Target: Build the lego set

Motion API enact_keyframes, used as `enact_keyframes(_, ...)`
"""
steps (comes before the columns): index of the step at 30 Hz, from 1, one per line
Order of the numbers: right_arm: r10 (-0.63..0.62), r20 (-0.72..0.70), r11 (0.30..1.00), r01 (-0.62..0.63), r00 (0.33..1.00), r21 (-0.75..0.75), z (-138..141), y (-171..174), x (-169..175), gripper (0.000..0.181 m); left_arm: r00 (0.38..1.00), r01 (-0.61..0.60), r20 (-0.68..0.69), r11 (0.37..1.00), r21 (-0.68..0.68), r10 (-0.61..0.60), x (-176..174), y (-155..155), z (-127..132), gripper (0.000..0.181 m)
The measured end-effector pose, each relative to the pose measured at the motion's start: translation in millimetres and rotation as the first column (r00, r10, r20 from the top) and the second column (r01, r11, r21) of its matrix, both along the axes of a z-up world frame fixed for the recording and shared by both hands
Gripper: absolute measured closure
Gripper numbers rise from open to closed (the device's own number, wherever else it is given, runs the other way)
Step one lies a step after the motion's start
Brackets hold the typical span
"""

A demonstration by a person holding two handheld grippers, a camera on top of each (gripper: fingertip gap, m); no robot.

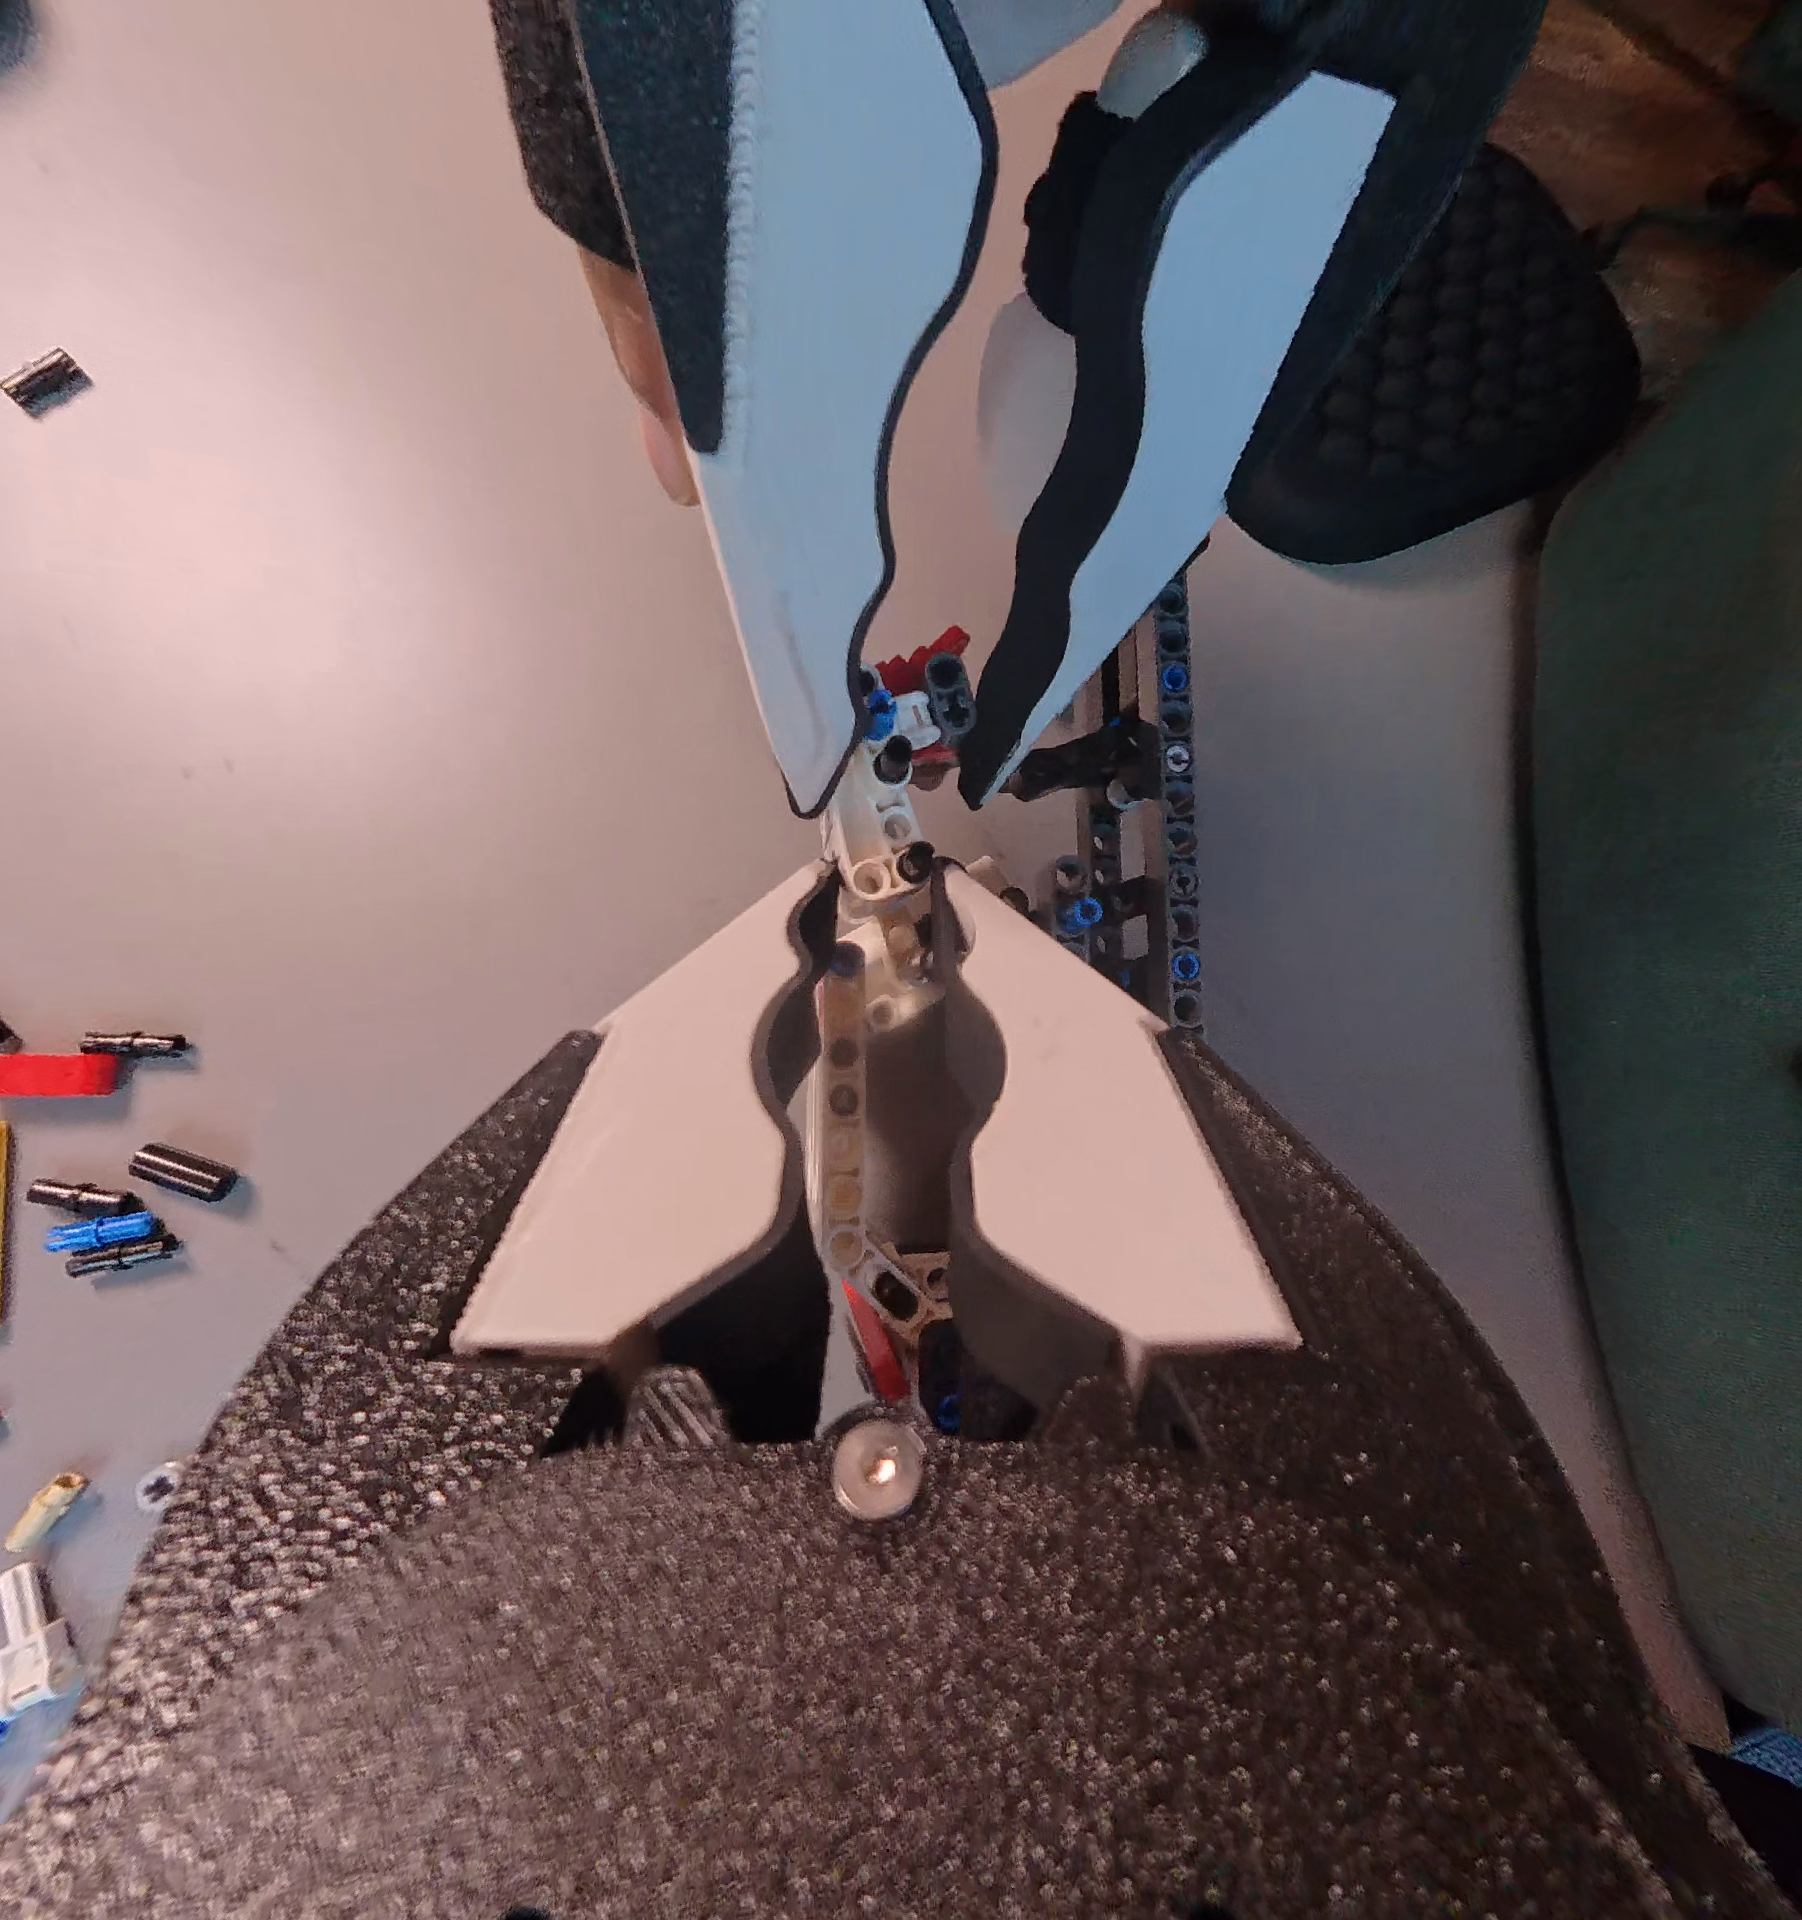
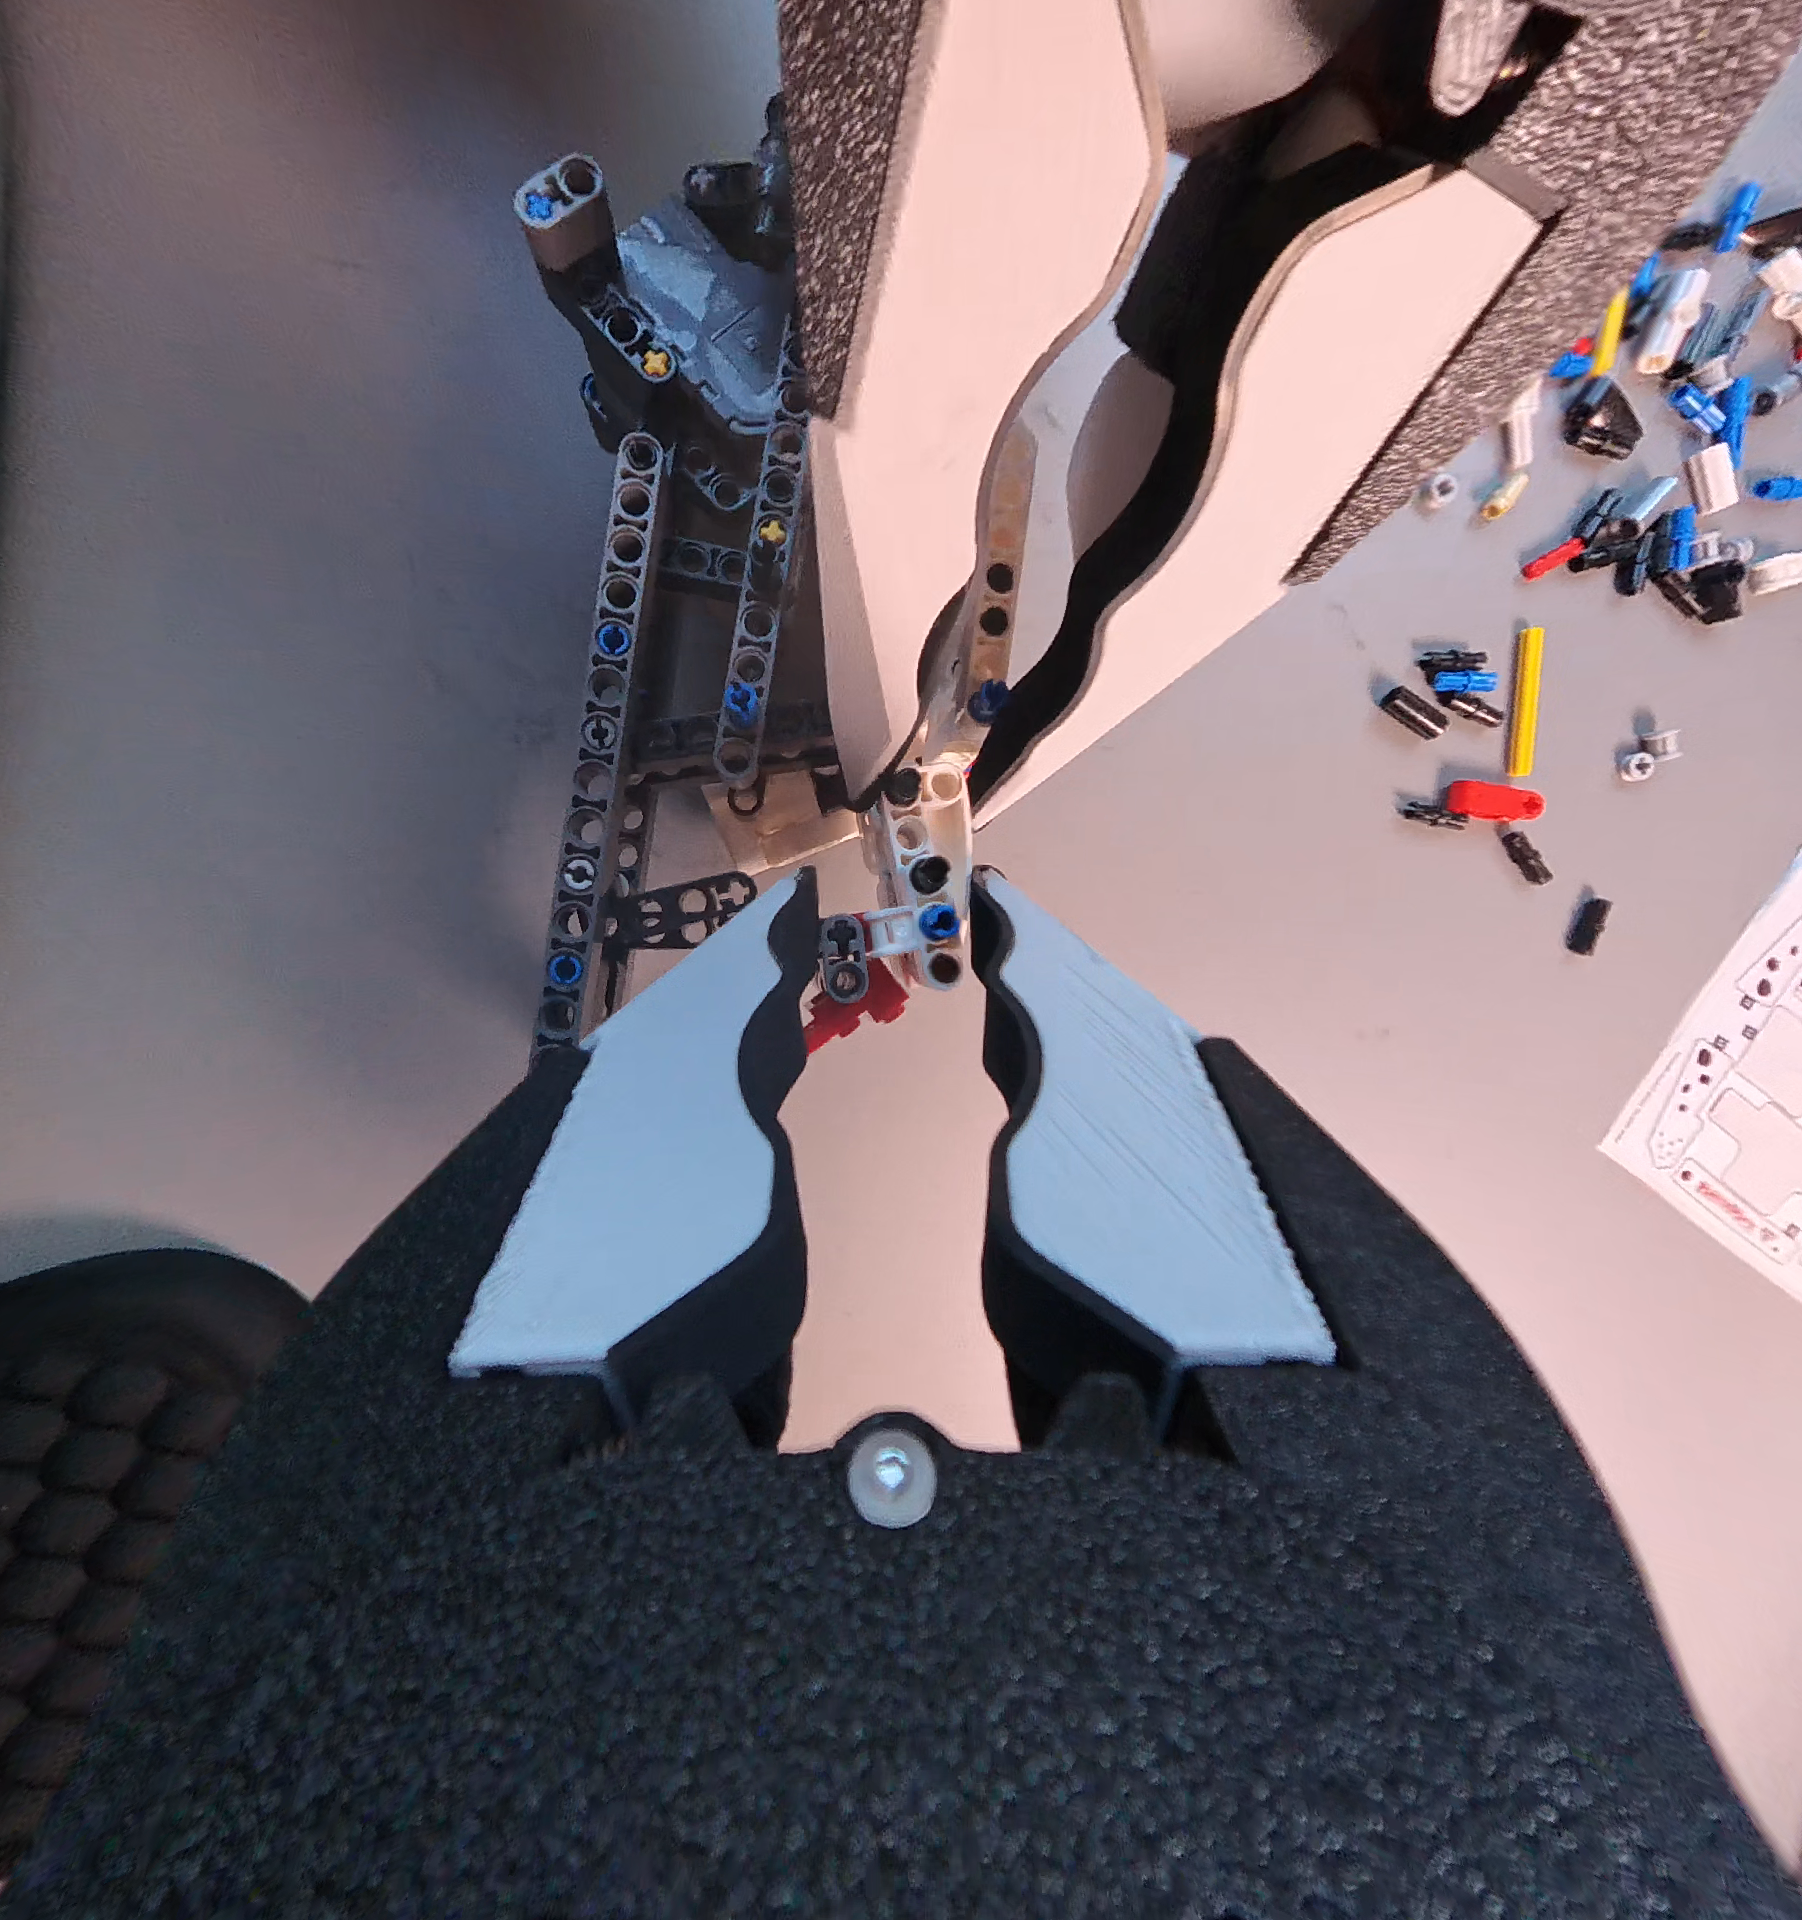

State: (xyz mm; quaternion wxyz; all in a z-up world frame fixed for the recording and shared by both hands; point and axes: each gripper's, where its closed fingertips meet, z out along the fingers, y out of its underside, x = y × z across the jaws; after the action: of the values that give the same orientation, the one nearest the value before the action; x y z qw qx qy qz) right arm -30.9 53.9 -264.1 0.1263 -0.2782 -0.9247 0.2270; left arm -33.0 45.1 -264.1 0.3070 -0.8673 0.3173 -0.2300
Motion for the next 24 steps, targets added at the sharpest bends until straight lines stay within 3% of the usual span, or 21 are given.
enact_keyframes(4, -0.068, 0.005, 0.992, 0.068, 0.998, -0.109, 16.4, -7.2, -10.2, 0.148, 1.000, -0.003, -0.008, 1.000, -0.012, 0.003, -0.3, 1.8, -1.2, 0.164)
enact_keyframes(7, -0.058, 0.017, 0.998, 0.058, 0.998, -0.024, 6.0, 1.0, -13.0, 0.150, 1.000, -0.003, -0.005, 1.000, -0.010, 0.003, -0.1, 2.8, -1.6, 0.165)
enact_keyframes(10, -0.038, 0.047, 0.999, 0.040, 0.998, -0.035, -3.5, -1.6, -11.9, 0.163, 1.000, -0.008, -0.026, 1.000, -0.011, 0.008, -2.9, 3.7, -5.5, 0.165)
enact_keyframes(15, -0.014, 0.058, 0.999, 0.017, 0.998, -0.042, -4.9, -0.1, -13.5, 0.166, 1.000, -0.028, 0.011, 1.000, -0.001, 0.028, -4.2, 4.9, -6.3, 0.165)
enact_keyframes(20, 0.055, 0.062, 0.998, -0.055, 0.997, 0.002, -5.1, -1.3, -11.9, 0.166, 0.996, -0.057, 0.061, 0.998, -0.023, 0.059, -20.2, -8.0, 7.6, 0.142)
enact_keyframes(24, 0.115, 0.058, 0.992, -0.118, 0.992, 0.048, -5.2, -2.6, -12.7, 0.166, 0.997, -0.053, 0.046, 0.998, -0.037, 0.055, -26.2, -12.7, 2.1, 0.142)
